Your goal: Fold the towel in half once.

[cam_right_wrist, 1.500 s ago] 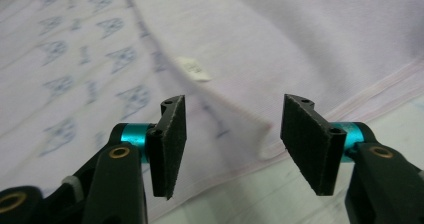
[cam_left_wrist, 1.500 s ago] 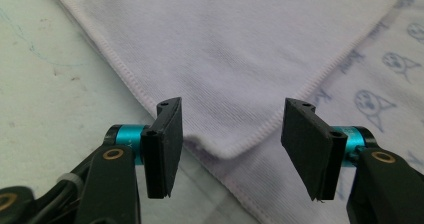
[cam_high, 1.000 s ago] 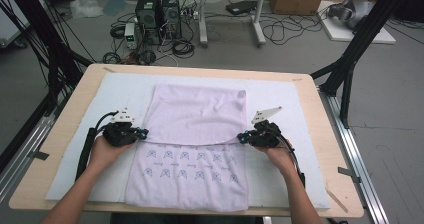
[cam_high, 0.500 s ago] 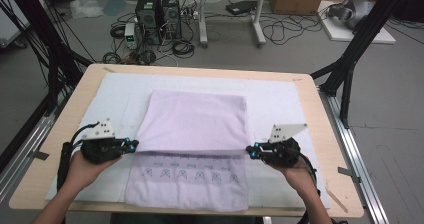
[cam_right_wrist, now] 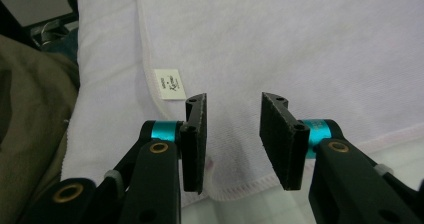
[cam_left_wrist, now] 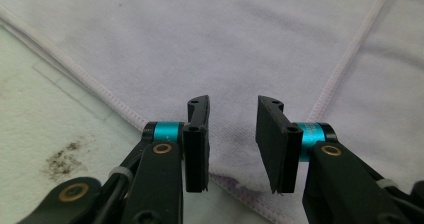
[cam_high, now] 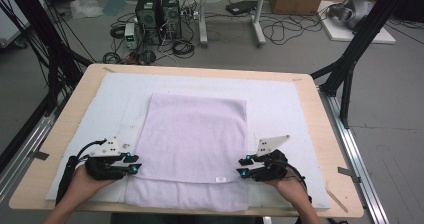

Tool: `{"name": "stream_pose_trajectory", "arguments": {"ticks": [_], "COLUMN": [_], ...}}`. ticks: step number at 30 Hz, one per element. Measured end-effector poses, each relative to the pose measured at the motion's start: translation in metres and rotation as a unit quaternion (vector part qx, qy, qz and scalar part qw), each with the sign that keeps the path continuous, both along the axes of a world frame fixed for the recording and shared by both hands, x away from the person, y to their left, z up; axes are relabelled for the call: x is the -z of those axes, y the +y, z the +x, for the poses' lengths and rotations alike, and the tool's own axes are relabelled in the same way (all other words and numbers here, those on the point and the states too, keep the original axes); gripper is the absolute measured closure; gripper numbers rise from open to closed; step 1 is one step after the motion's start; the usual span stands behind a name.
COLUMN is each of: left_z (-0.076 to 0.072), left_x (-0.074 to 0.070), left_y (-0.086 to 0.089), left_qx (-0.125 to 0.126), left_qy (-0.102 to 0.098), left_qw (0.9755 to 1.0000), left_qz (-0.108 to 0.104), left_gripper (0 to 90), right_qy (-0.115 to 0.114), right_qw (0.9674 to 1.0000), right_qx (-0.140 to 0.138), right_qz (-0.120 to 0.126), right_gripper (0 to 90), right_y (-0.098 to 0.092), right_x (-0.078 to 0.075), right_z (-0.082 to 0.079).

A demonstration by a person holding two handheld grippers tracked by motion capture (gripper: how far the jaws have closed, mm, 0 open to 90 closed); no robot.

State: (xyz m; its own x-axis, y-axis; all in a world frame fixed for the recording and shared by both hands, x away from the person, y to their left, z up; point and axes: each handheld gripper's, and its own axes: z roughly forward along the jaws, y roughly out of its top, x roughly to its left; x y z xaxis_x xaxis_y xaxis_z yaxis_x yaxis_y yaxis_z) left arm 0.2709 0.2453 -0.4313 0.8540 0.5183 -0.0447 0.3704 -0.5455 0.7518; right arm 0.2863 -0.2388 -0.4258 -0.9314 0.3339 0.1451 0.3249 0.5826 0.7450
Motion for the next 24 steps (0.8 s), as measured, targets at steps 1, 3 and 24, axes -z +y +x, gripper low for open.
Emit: {"name": "stream_pose_trajectory", "arguments": {"ticks": [1,3,24], "left_z": [0.0,0.0,-0.027], "left_x": [0.002,0.007,-0.023], "left_y": [-0.001,-0.002,0.005], "left_qx": [0.003,0.005,0.006], "left_qy": [0.004,0.006,-0.028], "left_qw": [1.0,0.9999,0.9992], "left_qz": [0.006,0.014,-0.028], "left_gripper": [65.7,64.4,88.3], "right_qy": [0.0,0.003,-0.036], "right_qw": [1.0,0.9998,0.9993], "right_qx": [-0.005,-0.005,0.011], "right_qz": [-0.003,-0.016,0.004], "right_gripper": [62.0,60.4,87.7], "right_y": [0.002,0.005,-0.002], "right_x": [0.003,0.008,-0.02], "right_z": [0.0,-0.002,-0.014]}}
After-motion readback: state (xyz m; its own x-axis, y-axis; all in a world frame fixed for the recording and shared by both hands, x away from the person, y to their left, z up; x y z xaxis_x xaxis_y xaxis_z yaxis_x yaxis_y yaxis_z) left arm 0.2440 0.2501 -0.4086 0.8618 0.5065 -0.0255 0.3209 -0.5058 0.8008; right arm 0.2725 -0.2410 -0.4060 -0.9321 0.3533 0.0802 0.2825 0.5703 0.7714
